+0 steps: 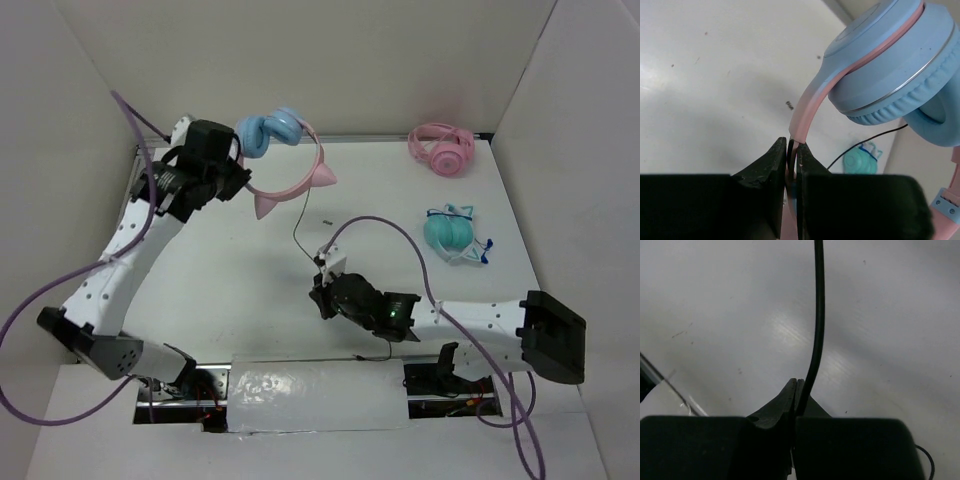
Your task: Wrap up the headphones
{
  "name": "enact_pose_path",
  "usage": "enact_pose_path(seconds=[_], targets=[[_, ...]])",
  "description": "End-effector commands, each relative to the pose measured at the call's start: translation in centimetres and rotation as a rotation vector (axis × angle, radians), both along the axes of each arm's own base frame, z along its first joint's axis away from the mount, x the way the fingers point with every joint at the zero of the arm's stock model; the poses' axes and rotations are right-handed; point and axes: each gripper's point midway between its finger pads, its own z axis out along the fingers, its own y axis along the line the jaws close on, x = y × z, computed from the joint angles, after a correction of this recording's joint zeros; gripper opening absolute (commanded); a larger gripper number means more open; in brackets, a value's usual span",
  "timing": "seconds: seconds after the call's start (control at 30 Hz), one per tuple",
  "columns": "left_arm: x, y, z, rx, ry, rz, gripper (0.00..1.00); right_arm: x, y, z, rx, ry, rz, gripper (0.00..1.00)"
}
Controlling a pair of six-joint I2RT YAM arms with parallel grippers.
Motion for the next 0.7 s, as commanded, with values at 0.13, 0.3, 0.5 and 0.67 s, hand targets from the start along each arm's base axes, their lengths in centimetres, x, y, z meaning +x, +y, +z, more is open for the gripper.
enact_pose_path(seconds=[0.13, 0.3, 0.5, 0.67], targets=[[4.2, 1.1, -3.9, 0.001, 0.095, 0.116, 0.0, -4.6, -0.7, 5.6, -0.151, -0.132, 0.075, 0.0], [5.6, -0.2, -7.9, 0.077, 0.073, 0.044, 0.0, -4.5, -2.8, 12.7, -0.086, -0.25, 0.063, 0.0], [4.4, -2.9, -8.6, 0.238, -0.097, -0.271, 0.0, -3.3, -5.3, 19.8, -0.05, -0.433, 0.164, 0.0], [2.2, -5.0, -8.3, 0.318, -0.205, -0.413, 0.0, -0.5, -7.8, 22.0, -0.115, -0.483, 0.162, 0.0]])
